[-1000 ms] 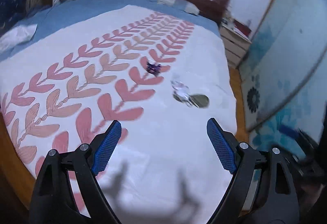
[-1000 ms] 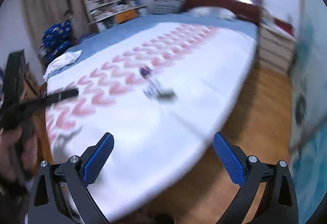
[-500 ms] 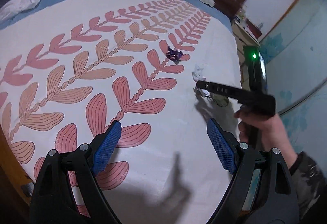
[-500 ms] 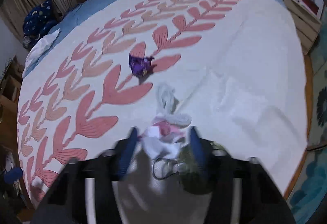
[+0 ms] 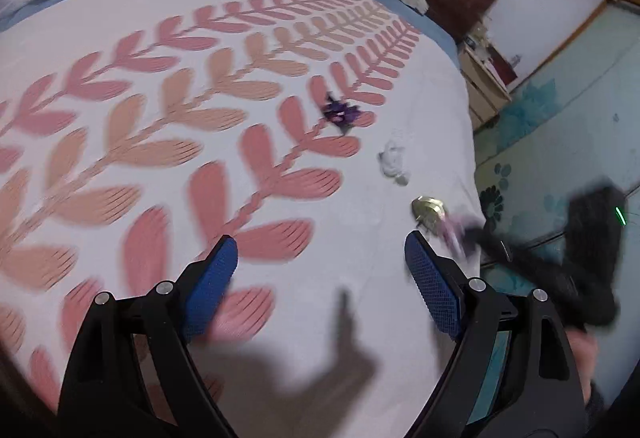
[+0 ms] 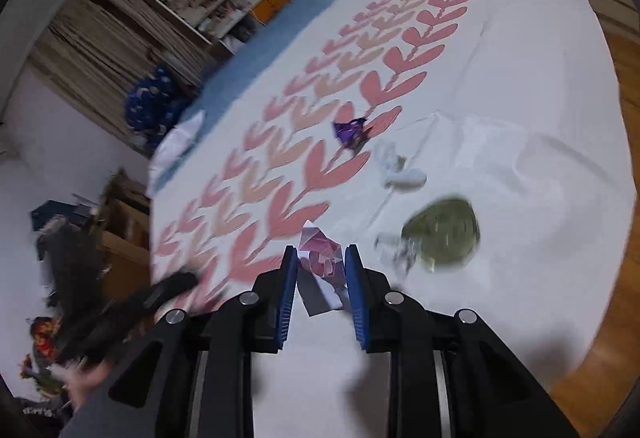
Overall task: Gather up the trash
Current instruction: 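Grasp the white tissue with the left tool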
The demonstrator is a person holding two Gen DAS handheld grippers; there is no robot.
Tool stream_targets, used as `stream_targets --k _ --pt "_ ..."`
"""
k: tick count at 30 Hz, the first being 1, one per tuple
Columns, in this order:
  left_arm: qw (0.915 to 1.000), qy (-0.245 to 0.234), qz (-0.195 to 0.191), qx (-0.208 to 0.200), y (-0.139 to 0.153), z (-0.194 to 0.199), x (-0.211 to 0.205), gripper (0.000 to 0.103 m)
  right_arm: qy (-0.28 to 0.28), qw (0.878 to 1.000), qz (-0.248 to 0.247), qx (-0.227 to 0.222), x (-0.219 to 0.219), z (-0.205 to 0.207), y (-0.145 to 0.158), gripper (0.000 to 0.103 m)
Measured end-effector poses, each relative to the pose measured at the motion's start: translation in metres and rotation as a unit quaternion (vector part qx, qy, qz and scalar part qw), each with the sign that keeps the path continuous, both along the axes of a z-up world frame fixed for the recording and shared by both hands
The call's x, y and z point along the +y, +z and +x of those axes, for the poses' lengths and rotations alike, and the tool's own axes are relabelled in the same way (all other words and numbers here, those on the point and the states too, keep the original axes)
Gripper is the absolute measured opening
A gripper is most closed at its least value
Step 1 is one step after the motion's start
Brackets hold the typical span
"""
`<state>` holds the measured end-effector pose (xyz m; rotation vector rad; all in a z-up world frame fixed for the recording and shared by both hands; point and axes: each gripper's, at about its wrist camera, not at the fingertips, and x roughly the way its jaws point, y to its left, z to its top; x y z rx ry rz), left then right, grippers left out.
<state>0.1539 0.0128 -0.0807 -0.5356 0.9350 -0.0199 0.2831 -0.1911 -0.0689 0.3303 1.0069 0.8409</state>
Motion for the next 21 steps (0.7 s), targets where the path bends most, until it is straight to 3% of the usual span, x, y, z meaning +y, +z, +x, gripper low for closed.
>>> stream_targets --k 4,6,10,13,16,17,18,19,21 --pt "0.9976 -0.018 -0.066 0.006 -0.018 0.047 -0.021 0.085 0.005 0.999 0.032 0.005 -0.037 -0.049 0.000 0.026" --pt "0.9973 -0.019 -0.070 0.009 -0.029 0.071 -0.038 0.085 0.011 0.999 0.045 0.011 -0.054 -0.074 -0.007 0.026" --pt "0.9991 -0.003 -0.011 0.040 -0.049 0.112 -0.072 0.085 -0.006 0.998 0.054 0.027 -0.094 -0.121 -0.027 0.026" --pt "0.9979 -0.001 0.049 0.043 -0.051 0.128 -0.090 0.085 -0.032 0.997 0.064 0.043 -0.126 -0.147 -0.041 0.027" --pt "0.9961 -0.002 0.079 0.038 -0.056 0.131 -0.096 0.084 -0.056 0.993 0.085 0.065 -0.154 -0.168 -0.057 0.027" --pt "0.9960 0.001 0.083 0.032 -0.056 0.129 -0.096 0.065 -0.059 0.992 0.085 0.067 -0.158 -0.172 -0.060 0.027" --pt "0.9965 -0.007 0.079 0.028 -0.055 0.127 -0.097 0.025 -0.059 0.992 0.089 0.069 -0.165 -0.179 -0.063 0.027" --pt "0.9968 -0.016 0.072 0.031 -0.055 0.127 -0.097 0.017 -0.063 0.992 0.087 0.069 -0.169 -0.180 -0.065 0.028" --pt "0.9974 -0.031 0.058 0.030 -0.054 0.123 -0.098 0.012 -0.066 0.991 0.086 0.072 -0.175 -0.183 -0.067 0.028"
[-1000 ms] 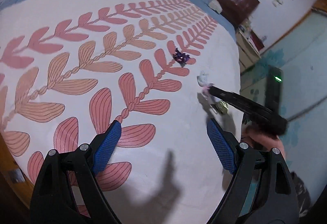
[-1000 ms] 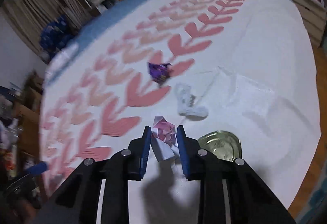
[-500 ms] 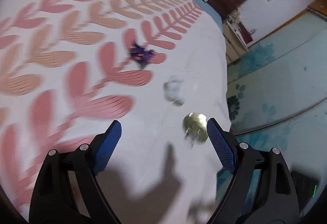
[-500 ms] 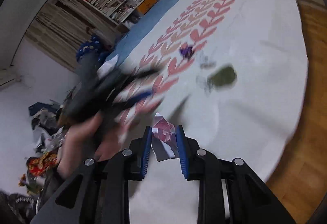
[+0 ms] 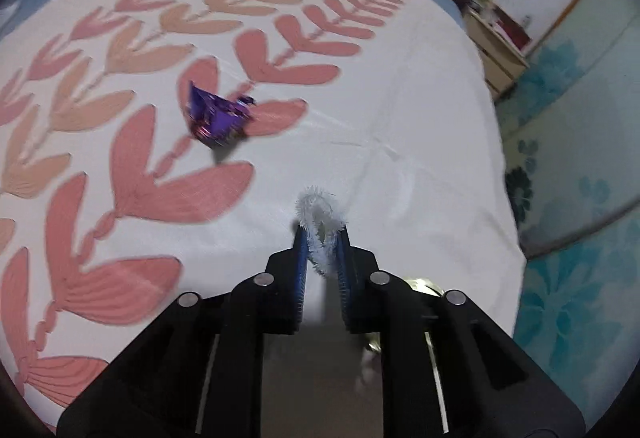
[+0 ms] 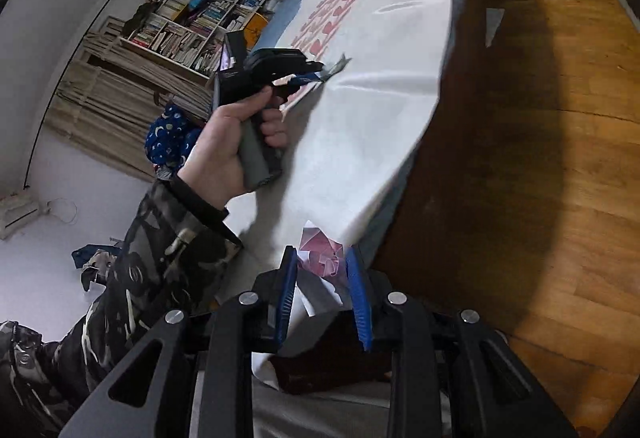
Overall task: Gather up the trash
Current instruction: 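Grasp the white tissue with the left tool, then carry the tissue and pink paper over the wastebasket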
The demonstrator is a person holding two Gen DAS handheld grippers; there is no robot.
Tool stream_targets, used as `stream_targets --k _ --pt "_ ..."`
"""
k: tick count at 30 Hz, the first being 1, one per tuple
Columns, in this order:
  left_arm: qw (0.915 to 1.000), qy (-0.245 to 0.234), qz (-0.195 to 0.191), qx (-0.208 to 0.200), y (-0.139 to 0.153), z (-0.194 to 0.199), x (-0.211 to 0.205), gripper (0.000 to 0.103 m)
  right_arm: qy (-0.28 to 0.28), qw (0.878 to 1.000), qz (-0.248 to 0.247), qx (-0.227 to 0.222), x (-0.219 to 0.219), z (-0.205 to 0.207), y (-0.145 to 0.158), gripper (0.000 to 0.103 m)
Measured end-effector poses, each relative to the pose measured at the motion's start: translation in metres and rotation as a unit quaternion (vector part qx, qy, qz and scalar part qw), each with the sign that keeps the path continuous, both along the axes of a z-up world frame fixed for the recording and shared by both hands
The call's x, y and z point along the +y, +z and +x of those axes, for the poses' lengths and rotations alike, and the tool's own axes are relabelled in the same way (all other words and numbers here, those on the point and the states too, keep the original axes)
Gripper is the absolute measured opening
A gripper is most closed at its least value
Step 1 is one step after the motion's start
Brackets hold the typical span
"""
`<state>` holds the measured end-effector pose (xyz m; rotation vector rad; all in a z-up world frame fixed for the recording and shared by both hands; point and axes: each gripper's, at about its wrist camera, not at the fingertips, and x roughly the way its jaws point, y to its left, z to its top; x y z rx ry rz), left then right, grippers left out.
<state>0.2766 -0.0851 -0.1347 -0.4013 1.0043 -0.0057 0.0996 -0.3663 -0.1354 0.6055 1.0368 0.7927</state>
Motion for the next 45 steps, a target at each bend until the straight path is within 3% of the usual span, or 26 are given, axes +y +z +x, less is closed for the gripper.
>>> stream_targets --k 5,12,14,18,21,25,28,32,35,38,40,41,45 --pt "0.9998 -0.013 0.010 -0.007 0.009 -0.028 -0.002 0.006 -0.004 1.000 0.007 -0.016 -0.009 -0.006 0.013 0.028" --pt "0.9962 -0.054 0.044 -0.052 0.072 -0.120 -0.050 0.006 -0.009 0.999 0.035 -0.040 -0.012 -0.029 0.031 0.029" --pt "0.9924 -0.069 0.060 -0.082 0.095 -0.154 -0.074 0.006 -0.012 0.998 0.040 -0.045 -0.015 -0.038 0.036 0.029" --pt "0.9763 -0.141 0.077 -0.145 0.142 -0.244 -0.140 0.006 -0.028 0.997 0.050 -0.059 -0.036 -0.064 0.049 0.030" --pt "0.9641 -0.192 0.079 -0.166 0.163 -0.308 -0.183 0.006 -0.051 0.994 0.051 -0.078 -0.067 -0.090 0.061 0.030" --pt "0.9593 -0.210 0.052 -0.182 0.187 -0.361 -0.210 0.006 -0.073 0.992 0.058 -0.088 -0.111 -0.125 0.071 0.030" --pt "0.9588 -0.220 0.029 -0.178 0.197 -0.386 -0.228 0.006 -0.094 0.989 0.054 -0.097 -0.154 -0.160 0.081 0.030" --pt "0.9515 -0.256 0.014 -0.170 0.198 -0.410 -0.265 0.006 -0.141 0.983 0.049 -0.104 -0.222 -0.217 0.095 0.030" --pt "0.9366 -0.309 0.014 -0.164 0.196 -0.431 -0.310 0.006 -0.174 0.978 0.040 -0.105 -0.270 -0.264 0.101 0.030" --pt "0.9140 -0.375 0.011 -0.153 0.188 -0.461 -0.364 0.006 -0.219 0.971 0.007 -0.096 -0.323 -0.325 0.098 0.030" --pt "0.8915 -0.430 0.010 -0.142 0.177 -0.488 -0.404 0.006 -0.253 0.965 -0.007 -0.074 -0.357 -0.368 0.087 0.030" --pt "0.8757 -0.464 0.011 -0.134 0.169 -0.505 -0.426 0.006 -0.266 0.962 -0.014 -0.063 -0.370 -0.385 0.081 0.030" --pt "0.8285 -0.551 0.010 -0.099 0.134 -0.552 -0.478 0.006 -0.337 0.941 -0.028 -0.001 -0.424 -0.461 0.035 0.030"
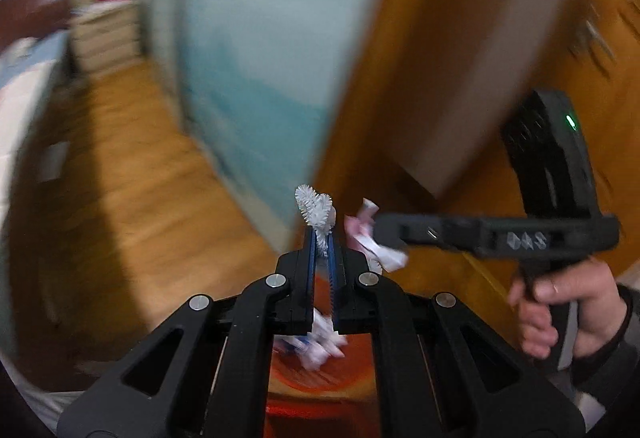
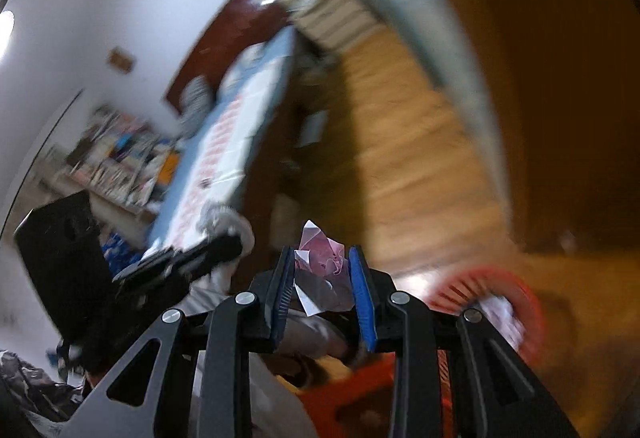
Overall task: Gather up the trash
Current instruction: 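Carry the tissue and pink paper over the wastebasket, then open both tools to drop tissue and pink paper into the wastebasket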
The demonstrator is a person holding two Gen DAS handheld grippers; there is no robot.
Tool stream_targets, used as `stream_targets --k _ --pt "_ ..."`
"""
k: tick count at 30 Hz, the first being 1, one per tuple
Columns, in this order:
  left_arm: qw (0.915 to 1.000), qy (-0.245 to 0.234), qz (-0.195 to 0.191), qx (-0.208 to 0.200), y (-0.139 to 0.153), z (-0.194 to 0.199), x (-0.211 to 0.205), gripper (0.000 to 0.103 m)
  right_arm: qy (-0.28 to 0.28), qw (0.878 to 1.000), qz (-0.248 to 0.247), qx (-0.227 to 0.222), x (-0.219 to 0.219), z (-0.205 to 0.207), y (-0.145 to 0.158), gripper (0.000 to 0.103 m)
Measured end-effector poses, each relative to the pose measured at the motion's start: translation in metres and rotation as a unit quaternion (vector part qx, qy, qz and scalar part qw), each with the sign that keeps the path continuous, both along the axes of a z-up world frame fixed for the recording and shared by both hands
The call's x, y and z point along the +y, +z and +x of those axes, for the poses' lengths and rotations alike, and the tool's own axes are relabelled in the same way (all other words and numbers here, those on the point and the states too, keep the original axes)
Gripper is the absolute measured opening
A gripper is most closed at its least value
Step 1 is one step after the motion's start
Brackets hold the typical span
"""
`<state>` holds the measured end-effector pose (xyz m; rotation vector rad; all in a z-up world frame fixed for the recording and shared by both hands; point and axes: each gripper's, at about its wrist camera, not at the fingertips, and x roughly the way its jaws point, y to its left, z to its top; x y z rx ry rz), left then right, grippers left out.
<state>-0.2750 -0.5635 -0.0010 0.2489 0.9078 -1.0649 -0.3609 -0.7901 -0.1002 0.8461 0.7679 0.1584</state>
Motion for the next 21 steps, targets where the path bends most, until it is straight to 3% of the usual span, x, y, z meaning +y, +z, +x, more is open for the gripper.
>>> stream_targets --k 3,5,7,10,12,13,15,21 --pt "0.9979 -0.048 0.041 0.017 -0.038 -0.022 -0.030 0.006 -0.028 0.999 0.007 0.039 -0.009 -0.026 -0.041 0.030" --pt "0.9940 -0.055 0.091 0.024 -0.066 -0.024 -0.044 0.006 -0.042 0.996 0.027 0.072 -0.014 -0.042 -0.077 0.030" --pt "0.9868 -0.069 0.135 0.057 -0.099 -0.021 -0.058 0.006 -0.046 0.992 0.036 0.108 -0.013 -0.046 -0.109 0.030" --pt "0.9724 -0.089 0.207 0.060 -0.148 -0.024 -0.073 0.006 -0.069 0.981 0.050 0.176 -0.006 -0.046 -0.160 0.030" --pt "0.9633 -0.096 0.229 0.102 -0.177 -0.020 -0.078 0.006 -0.077 0.975 0.063 0.199 0.003 -0.043 -0.183 0.030" --pt "0.9589 -0.096 0.246 0.103 -0.187 -0.016 -0.079 0.006 -0.076 0.973 0.062 0.211 0.005 -0.042 -0.194 0.030" --pt "0.9528 -0.098 0.267 0.107 -0.198 -0.012 -0.080 0.006 -0.074 0.971 0.061 0.218 0.009 -0.037 -0.202 0.030" --pt "0.9529 -0.092 0.271 0.100 -0.198 -0.024 -0.082 0.006 -0.062 0.971 0.032 0.227 0.014 -0.028 -0.204 0.033"
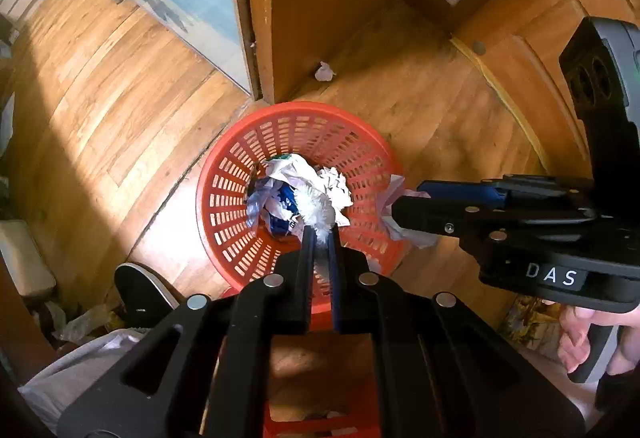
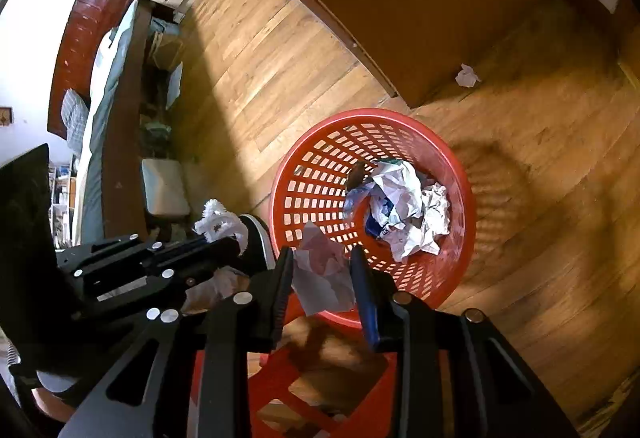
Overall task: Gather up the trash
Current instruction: 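Open both tools to drop tissue and pink paper into the wastebasket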
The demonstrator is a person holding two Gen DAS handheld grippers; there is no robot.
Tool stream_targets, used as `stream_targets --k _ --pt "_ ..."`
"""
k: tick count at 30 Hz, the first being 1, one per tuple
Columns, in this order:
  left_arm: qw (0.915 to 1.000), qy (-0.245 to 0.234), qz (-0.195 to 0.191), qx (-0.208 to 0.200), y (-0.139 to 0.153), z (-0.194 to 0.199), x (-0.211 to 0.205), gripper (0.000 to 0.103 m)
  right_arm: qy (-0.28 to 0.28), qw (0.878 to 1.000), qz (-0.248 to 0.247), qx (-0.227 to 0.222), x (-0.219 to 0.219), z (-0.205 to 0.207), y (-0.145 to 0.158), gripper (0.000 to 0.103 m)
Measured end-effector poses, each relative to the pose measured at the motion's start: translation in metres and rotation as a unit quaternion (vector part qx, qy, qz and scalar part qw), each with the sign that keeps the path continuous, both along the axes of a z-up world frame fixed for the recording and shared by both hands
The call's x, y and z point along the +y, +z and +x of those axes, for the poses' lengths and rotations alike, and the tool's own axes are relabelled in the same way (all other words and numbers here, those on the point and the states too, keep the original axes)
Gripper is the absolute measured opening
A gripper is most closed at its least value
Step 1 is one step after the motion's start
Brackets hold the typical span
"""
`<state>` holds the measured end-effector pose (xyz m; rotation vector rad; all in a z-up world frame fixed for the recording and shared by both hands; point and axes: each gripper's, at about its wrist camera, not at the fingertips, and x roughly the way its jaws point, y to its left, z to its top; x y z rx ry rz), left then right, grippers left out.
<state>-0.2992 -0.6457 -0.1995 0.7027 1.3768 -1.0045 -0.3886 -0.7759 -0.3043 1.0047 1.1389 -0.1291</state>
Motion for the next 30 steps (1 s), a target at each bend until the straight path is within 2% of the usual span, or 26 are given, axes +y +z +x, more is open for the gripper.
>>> stream_targets --k 3,4,7,8,9,11,12,15,23,26,30 --pt "1.0000 -0.001 -0.001 -0.003 0.000 -0.006 0.000 0.007 0.005 1.000 -0.007 0.001 0.004 0.011 -0.006 0.039" --pt "1.0000 -0.001 -0.001 -0.005 0.003 -0.007 0.000 0.008 0.005 1.000 -0.009 0.002 0.005 0.013 -0.009 0.045" --pt "0.9998 0.003 -0.008 -0.017 0.007 -0.006 0.003 0.018 -0.002 1.000 -0.013 0.007 0.005 0.014 -0.015 0.052" --pt "0.9997 0.008 -0.010 -0.020 0.009 -0.004 0.004 0.032 -0.003 1.000 -0.012 0.008 0.005 0.014 -0.016 0.053" --pt "0.9996 0.012 -0.012 -0.022 0.011 -0.002 0.005 0.051 -0.009 1.000 -0.010 0.009 0.003 0.013 -0.016 0.058" --pt "0.9991 0.026 -0.021 -0.027 0.016 0.002 0.008 0.064 -0.016 1.000 -0.010 0.010 0.000 0.013 -0.017 0.066" --pt "0.9987 0.032 -0.027 -0.031 0.019 0.005 0.009 0.066 -0.022 1.000 -0.008 0.010 -0.002 0.013 -0.016 0.070" --pt "0.9978 0.041 -0.035 -0.039 0.027 0.007 0.011 0.067 -0.039 0.999 -0.001 0.004 -0.007 0.012 -0.012 0.074" --pt "0.9947 0.045 -0.072 -0.058 0.056 0.009 0.024 0.067 -0.039 0.998 -0.045 0.005 -0.010 0.026 0.012 0.078" --pt "0.9912 0.053 -0.099 -0.071 0.075 0.013 0.036 0.067 -0.033 0.998 -0.058 0.000 -0.009 0.037 0.023 0.080" --pt "0.9845 0.078 -0.131 -0.087 0.101 0.021 0.056 0.071 -0.018 0.997 -0.075 -0.017 -0.001 0.059 0.046 0.087"
